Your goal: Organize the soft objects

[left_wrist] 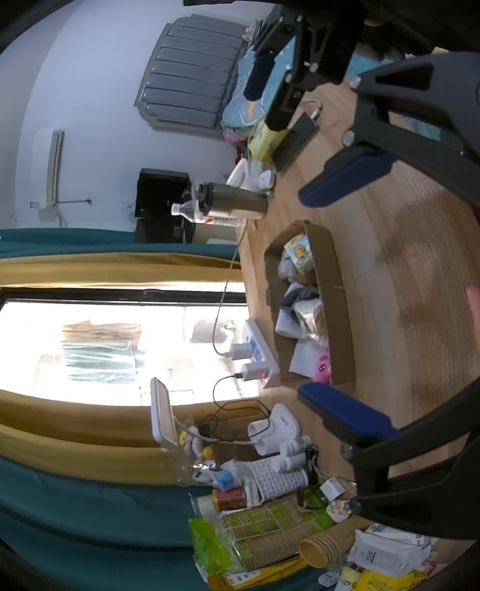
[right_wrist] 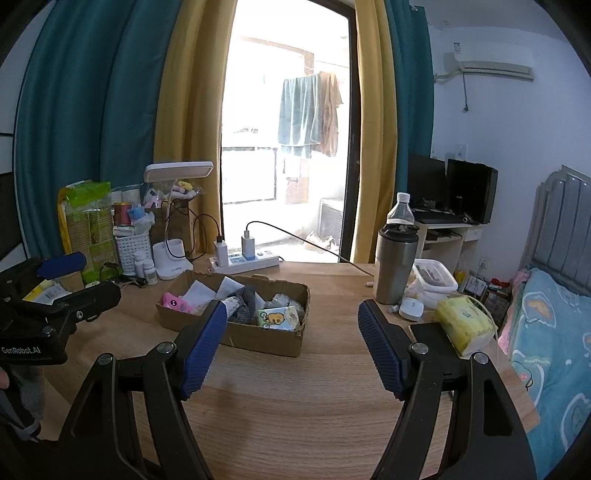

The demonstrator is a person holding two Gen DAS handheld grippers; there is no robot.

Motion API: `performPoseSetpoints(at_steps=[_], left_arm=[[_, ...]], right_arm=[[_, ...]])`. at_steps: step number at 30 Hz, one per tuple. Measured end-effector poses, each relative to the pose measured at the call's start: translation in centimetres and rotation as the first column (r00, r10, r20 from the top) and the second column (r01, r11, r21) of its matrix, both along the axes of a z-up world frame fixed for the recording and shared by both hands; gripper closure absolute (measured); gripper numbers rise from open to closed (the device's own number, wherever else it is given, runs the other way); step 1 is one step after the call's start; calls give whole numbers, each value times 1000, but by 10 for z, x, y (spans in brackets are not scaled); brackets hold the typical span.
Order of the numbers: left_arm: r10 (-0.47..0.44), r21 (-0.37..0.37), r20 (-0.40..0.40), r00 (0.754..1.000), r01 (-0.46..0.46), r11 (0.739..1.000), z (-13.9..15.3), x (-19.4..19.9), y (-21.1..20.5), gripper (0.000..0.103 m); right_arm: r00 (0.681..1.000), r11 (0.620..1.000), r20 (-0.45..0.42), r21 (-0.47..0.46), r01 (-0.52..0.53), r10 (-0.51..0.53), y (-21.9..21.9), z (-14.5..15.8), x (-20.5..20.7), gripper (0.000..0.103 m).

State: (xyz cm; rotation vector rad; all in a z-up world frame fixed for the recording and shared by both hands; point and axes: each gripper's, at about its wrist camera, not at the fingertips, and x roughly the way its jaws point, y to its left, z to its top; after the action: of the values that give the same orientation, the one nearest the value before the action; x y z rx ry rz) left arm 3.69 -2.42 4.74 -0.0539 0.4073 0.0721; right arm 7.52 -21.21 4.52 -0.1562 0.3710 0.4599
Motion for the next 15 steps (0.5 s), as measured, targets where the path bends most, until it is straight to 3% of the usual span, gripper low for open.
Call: performPoseSetpoints(at_steps=[15], left_arm=[[25, 15, -7, 1000, -25, 1000, -3, 1, 2, 6]], right_arm=[[1000, 1000, -5, 0, -5, 5, 1, -2, -1, 26]])
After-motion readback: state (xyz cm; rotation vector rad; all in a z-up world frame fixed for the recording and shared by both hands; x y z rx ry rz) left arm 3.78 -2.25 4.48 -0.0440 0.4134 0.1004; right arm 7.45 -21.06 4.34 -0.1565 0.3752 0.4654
